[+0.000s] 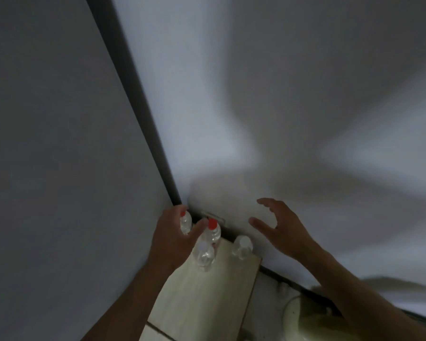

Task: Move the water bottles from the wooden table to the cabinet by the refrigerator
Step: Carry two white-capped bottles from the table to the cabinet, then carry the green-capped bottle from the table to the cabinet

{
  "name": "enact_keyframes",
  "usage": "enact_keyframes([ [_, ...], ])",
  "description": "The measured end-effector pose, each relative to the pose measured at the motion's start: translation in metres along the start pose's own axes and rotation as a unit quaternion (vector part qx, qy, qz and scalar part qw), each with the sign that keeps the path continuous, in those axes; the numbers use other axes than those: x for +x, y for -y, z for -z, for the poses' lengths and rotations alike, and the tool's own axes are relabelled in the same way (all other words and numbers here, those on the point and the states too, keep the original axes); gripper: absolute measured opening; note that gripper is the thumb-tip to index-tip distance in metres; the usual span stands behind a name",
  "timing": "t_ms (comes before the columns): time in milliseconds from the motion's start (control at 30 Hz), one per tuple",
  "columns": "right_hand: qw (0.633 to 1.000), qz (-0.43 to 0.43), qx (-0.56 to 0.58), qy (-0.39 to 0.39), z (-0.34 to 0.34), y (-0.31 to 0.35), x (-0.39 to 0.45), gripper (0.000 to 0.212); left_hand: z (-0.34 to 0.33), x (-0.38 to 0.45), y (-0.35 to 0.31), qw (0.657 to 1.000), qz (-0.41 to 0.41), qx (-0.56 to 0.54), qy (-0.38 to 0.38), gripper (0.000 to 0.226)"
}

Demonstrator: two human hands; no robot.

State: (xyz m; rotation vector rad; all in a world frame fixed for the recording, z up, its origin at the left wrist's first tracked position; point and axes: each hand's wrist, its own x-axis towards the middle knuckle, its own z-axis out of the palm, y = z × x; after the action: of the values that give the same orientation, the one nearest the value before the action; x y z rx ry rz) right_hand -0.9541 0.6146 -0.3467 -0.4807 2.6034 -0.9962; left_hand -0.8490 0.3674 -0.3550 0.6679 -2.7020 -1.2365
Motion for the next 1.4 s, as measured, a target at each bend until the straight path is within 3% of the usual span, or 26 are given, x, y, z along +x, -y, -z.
enact_keyframes([
  [133,0.998,0.037,-0.047,-0.003,0.054,0.049,-0.010,0.060,0.033,0.002,-0.052,0.998,-0.034,0.048,-0.003,0.083],
  [300,0.995,0.074,-0.060,-0.034,0.111,0.104,-0.026,0.066,0.076,-0.006,-0.105,0.993,-0.075,0.088,-0.027,0.064],
  [467,0.991,0.102,-0.040,-0.076,0.144,0.137,-0.038,0.065,0.107,-0.020,-0.144,0.991,-0.090,0.088,-0.047,0.063],
  [667,0.985,0.137,0.003,-0.101,0.168,0.146,-0.040,0.074,0.122,-0.026,-0.171,0.988,-0.086,0.114,-0.057,0.066],
  [867,0.984,0.146,0.007,-0.104,0.174,0.136,-0.041,0.056,0.118,-0.027,-0.183,0.987,-0.079,0.129,-0.050,0.068],
  [1100,0.987,0.106,-0.054,-0.108,0.197,0.122,-0.077,0.078,0.093,-0.023,-0.215,0.977,-0.144,0.154,0.010,0.069],
  [1400,0.961,-0.056,-0.073,-0.262,0.215,0.106,-0.172,0.062,0.046,-0.012,-0.249,0.929,-0.323,0.128,0.126,0.059],
])
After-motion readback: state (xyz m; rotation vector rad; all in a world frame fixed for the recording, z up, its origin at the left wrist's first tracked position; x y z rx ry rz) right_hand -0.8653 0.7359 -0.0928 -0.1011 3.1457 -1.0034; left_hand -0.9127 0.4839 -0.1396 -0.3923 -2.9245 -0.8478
